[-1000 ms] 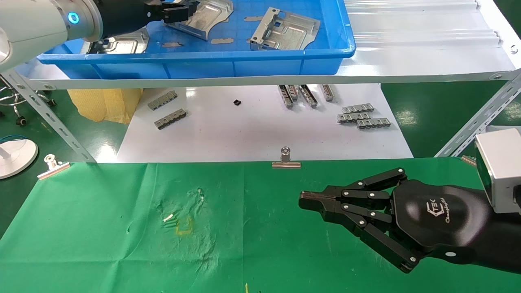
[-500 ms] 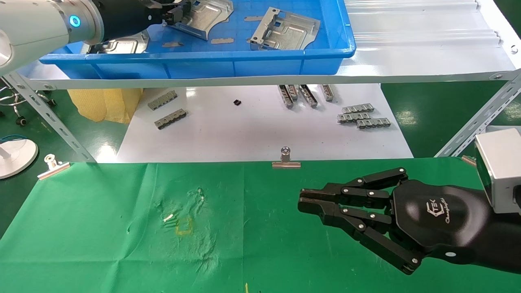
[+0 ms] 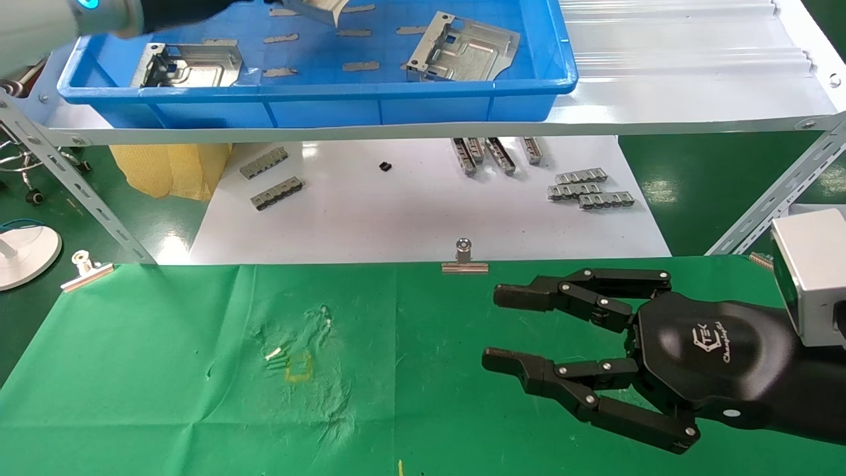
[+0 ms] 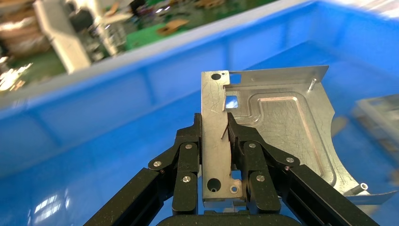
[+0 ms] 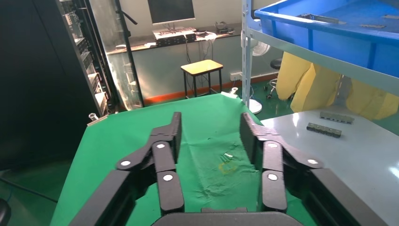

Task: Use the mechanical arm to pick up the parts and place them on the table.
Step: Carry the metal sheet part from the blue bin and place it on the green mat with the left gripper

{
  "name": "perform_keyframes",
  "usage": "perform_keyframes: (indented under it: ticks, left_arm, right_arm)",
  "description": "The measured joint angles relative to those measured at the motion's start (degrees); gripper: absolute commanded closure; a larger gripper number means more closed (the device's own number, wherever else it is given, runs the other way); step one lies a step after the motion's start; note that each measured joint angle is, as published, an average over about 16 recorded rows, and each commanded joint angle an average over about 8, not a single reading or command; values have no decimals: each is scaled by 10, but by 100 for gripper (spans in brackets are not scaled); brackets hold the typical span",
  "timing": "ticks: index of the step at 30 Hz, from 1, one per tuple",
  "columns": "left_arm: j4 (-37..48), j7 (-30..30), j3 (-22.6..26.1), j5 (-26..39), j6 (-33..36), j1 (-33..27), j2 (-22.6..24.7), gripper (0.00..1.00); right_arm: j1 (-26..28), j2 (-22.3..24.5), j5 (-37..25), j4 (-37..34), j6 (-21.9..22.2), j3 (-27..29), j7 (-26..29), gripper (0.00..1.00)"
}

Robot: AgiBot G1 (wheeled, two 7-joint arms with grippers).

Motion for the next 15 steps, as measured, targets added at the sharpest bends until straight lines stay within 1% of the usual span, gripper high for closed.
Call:
perform_keyframes:
  ticks: [4,11,15]
  left_arm:
    - [-17,26,-7,-12,83,0,-23,100]
    - [-51,88,-16,-35,263,9,-69,100]
    - [-77,121,-15,-47,345,19,-95,100]
  right_arm:
    - [0,0,0,0,0,0,0,0]
    - [0,0,0,0,0,0,0,0]
    - [0,0,0,0,0,0,0,0]
